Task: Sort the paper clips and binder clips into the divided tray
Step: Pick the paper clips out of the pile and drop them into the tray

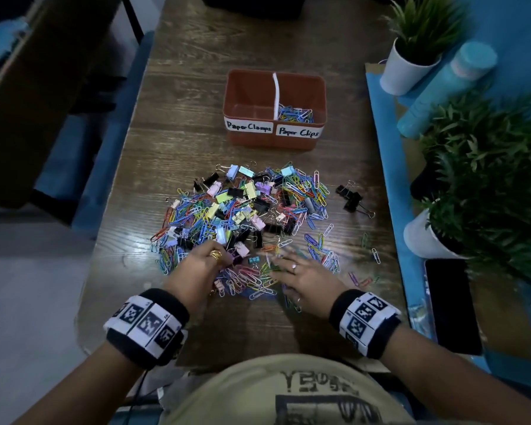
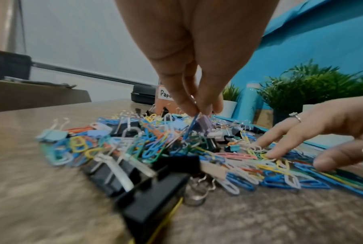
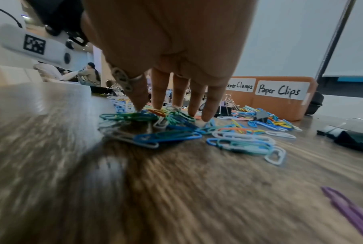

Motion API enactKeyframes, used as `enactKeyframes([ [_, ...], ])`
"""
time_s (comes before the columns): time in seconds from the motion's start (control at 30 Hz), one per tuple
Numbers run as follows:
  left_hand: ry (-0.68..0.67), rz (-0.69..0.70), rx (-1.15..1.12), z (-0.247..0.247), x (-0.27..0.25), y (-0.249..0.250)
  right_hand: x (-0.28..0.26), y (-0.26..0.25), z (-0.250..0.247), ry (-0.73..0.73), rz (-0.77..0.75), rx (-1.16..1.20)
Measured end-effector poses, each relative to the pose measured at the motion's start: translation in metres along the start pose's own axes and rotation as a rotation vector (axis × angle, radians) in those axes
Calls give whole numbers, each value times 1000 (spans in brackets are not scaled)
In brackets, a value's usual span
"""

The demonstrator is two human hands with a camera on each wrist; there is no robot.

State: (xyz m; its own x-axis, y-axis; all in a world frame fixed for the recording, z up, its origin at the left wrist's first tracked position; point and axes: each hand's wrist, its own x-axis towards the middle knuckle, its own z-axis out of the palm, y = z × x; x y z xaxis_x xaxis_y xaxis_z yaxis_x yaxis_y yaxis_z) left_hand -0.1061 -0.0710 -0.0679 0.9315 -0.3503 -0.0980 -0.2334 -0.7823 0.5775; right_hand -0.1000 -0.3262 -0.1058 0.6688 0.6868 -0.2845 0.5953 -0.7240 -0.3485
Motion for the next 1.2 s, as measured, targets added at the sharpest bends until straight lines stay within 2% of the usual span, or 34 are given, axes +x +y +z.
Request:
enactKeyframes([
  [0.07, 42, -19, -10, -3, -8, -2, -5, 1, -7, 56, 72, -45],
  [0.17, 201, -21, -13, -13, -17, -7, -4, -6, -21, 125, 151, -137],
  [0.27, 347, -128, -61, -19, -25, -27, 6, -18, -25, 103, 162, -14],
  [0.37, 409, -242, -92, -17, -32, -48, 23, -34, -20, 159, 134, 3],
  [0.47, 488, -378, -126, -18, -37, -59, 42, -50, -24, 160, 180, 29],
  [0.5, 488, -465, -136, -20, -38, -59, 47, -51, -24, 128, 195, 23],
  [0.57, 403, -670, -57, -24, -39, -58, 53, -51, -26, 72, 222, -24],
  [0.63, 305, -759, 35, -25, -41, -57, 51, -49, -30, 78, 225, -16],
  [0.7, 292, -698, 67, -26, -48, -55, 48, -46, -33, 149, 234, 20],
  [0.8, 371, -456, 90, -18, -59, -46, 42, -45, -34, 340, 168, 173],
  [0.83, 353, -344, 60, -15, -60, -39, 42, -48, -32, 332, 97, 223],
  [0.9, 179, -179, 62, -5, -61, -27, 42, -58, -23, 226, -85, 263],
  [0.97, -27, -176, 140, 9, -61, -22, 45, -73, -12, 107, -241, 253],
  [1.0, -70, -211, 189, 13, -61, -23, 48, -80, -5, 61, -290, 238],
  [1.07, -74, -320, 239, 12, -63, -30, 56, -93, 7, -15, -329, 213],
  [1.13, -70, -349, 284, 10, -72, -38, 60, -103, 11, -72, -305, 231],
  [1.2, 8, -342, 278, 6, -77, -42, 57, -102, 7, -6, -249, 273],
])
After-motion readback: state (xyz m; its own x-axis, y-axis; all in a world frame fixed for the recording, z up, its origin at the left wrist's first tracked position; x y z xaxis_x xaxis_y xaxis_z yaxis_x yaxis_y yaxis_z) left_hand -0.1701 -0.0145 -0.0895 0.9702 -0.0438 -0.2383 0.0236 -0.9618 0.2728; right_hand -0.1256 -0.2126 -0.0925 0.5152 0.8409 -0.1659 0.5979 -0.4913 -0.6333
